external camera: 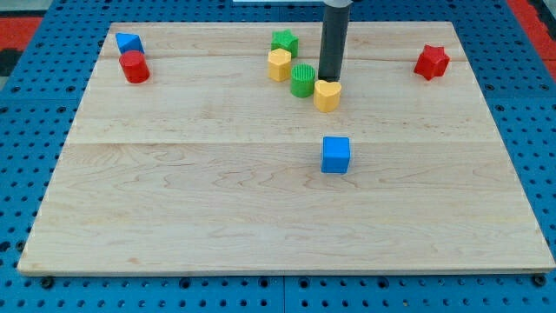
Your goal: Move the blue cube towards the left center
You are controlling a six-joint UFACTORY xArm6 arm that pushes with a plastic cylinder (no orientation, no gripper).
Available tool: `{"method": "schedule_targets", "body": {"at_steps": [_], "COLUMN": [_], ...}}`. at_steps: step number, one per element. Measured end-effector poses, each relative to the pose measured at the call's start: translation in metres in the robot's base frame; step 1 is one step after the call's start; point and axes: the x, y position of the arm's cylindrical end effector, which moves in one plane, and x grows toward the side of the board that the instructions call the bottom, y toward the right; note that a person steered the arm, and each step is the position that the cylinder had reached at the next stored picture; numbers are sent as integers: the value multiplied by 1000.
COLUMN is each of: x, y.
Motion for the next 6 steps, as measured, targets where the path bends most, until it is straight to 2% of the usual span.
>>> {"method": "schedule_targets", "body": {"at_steps": [4,5,6], "x": [-12,40,110], "y": [-1,73,112]}}
